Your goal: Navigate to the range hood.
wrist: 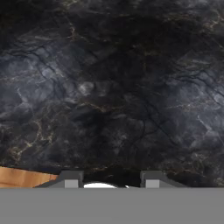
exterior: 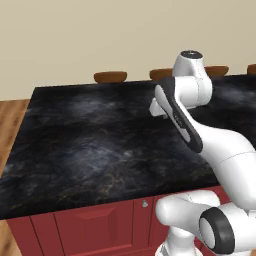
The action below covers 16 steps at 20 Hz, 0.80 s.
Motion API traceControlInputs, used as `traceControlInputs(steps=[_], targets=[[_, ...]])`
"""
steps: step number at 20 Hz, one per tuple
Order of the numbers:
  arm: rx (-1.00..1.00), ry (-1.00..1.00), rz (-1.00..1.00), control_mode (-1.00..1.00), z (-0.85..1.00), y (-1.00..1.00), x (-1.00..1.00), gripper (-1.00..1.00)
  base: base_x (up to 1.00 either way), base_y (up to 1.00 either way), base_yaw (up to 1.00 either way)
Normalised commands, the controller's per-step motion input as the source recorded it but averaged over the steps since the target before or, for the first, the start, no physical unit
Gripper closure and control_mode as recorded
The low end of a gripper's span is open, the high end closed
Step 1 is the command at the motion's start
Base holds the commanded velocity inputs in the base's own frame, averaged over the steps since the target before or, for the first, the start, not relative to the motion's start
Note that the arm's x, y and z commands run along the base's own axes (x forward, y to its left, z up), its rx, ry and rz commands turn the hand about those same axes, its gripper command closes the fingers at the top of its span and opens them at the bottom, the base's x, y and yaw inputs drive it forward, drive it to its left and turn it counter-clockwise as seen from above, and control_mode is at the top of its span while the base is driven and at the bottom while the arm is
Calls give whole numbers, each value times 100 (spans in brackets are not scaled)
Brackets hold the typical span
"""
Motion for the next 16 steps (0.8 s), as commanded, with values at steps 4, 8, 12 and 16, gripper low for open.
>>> traceControlInputs(steps=[4, 8, 12, 16], targets=[[0, 0, 0, -100, 0, 0, -44, -100, 0, 0, 0], [-1, -11, 0, -100, 0, 0, -99, -100, 0, 0, 0], [0, -10, 0, -100, 0, 0, -89, -100, 0, 0, 0], [0, -5, -1, -100, 0, 0, -55, -100, 0, 0, 0]])
